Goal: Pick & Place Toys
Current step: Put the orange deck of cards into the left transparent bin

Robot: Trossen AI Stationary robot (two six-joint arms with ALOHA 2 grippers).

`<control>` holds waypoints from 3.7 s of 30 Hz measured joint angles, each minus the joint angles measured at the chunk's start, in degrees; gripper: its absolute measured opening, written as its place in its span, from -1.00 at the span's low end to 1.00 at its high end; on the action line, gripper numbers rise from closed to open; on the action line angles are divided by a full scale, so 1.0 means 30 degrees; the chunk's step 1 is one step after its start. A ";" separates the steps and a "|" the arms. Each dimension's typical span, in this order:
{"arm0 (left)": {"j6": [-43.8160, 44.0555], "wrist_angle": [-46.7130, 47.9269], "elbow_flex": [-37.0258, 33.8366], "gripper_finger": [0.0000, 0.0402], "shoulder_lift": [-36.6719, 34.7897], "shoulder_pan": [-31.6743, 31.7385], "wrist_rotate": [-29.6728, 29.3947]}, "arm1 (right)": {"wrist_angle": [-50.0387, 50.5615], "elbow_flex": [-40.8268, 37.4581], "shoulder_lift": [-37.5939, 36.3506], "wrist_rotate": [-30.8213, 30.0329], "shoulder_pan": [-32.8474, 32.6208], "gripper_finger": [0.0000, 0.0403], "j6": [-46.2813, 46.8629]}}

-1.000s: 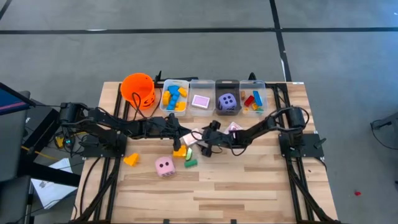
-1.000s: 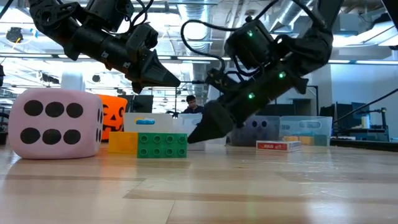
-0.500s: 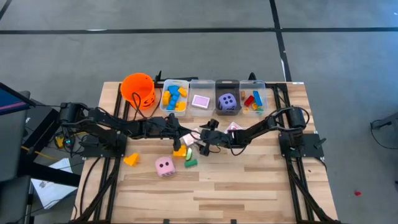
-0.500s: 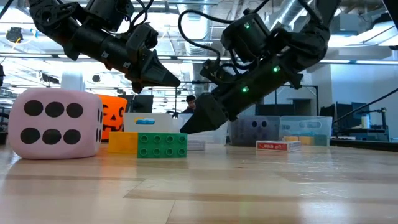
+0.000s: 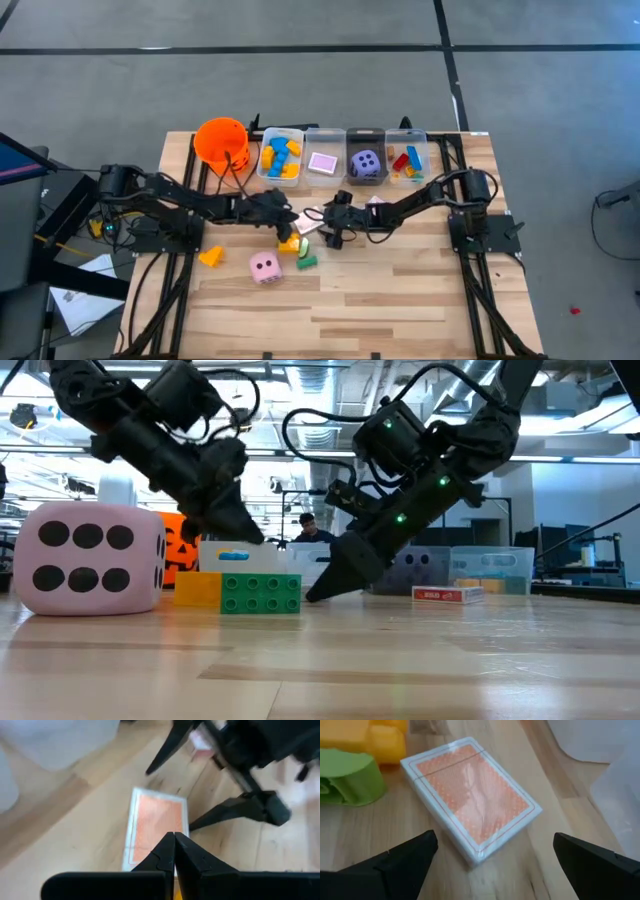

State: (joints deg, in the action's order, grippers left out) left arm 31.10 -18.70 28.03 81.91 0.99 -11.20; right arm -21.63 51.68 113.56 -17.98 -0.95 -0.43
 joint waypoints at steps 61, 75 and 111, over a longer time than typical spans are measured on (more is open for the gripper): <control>-0.1068 0.4548 0.3279 -1.00 0.2485 0.0300 -0.0197 | -0.0423 -0.0051 0.0080 0.2252 0.0401 0.99 0.0430; -0.1068 0.4053 0.3279 -1.00 0.2499 0.0300 -0.0211 | -0.0548 -0.0032 0.0102 0.4527 0.0549 0.99 0.1735; -0.1073 0.3557 0.3279 -1.00 0.2499 0.0293 -0.0255 | 0.0300 0.1406 0.0051 0.2393 0.0401 0.99 0.4365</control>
State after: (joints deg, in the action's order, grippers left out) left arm 27.89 -8.03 37.87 89.41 1.87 -11.97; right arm -20.73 55.90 113.71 -10.80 0.25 12.67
